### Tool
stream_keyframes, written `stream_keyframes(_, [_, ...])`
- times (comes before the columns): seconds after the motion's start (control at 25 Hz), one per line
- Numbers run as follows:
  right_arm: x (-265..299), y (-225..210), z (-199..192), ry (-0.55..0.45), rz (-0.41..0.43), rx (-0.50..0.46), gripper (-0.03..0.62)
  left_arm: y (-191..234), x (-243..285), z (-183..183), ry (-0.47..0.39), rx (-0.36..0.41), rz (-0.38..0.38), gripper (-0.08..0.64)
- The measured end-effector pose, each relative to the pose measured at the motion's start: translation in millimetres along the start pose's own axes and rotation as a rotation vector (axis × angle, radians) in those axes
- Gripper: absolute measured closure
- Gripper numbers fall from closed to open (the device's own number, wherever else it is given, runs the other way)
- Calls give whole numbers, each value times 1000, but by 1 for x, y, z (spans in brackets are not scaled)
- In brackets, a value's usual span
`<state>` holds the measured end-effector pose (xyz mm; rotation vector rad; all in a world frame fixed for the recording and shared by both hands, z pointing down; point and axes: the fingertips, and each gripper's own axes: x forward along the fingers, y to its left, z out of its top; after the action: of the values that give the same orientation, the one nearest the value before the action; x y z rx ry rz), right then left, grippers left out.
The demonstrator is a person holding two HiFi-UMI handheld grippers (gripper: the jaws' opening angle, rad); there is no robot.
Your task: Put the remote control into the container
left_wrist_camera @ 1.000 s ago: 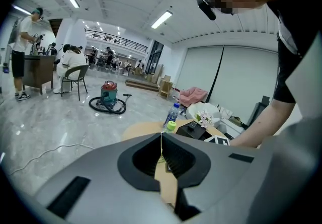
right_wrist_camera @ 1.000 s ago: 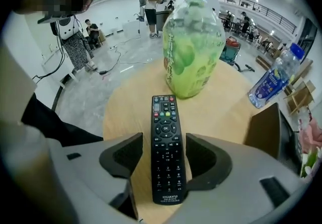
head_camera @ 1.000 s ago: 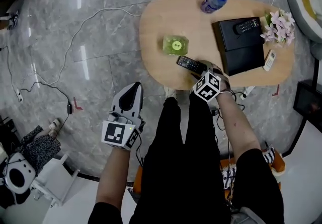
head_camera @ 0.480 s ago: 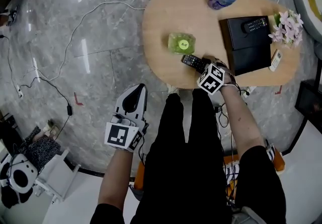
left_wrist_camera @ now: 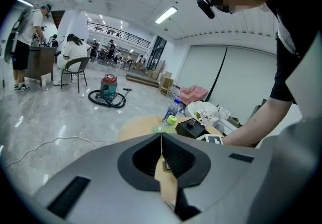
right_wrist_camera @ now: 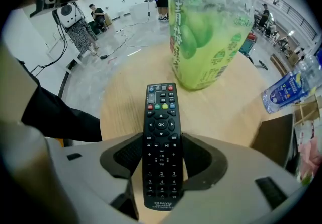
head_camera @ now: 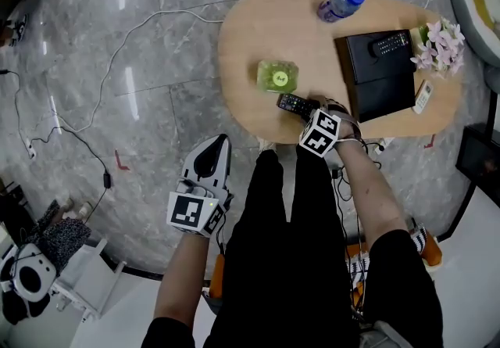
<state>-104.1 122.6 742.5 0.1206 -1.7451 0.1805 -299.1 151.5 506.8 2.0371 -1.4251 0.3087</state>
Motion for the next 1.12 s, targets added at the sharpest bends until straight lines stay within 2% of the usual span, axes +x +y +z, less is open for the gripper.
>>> stream_keyframes(0.24, [-33,7,2,-4,-26,-114,345,-7,7,17,-7,19,-27,552])
stream_keyframes(0.56, [-102,-6,-15,-28,-74,-148,345,-30,17,53,-23,64,-67,552])
stream_keyframes(0.84, [-134,-50,-63,-44,-103,-169,345,-66,59,64,-39,75,-70,552])
stream_keyframes(1.12, [-135,-83,-125,-34,-60,-306,345,-116,102,59,-68,39,1,552])
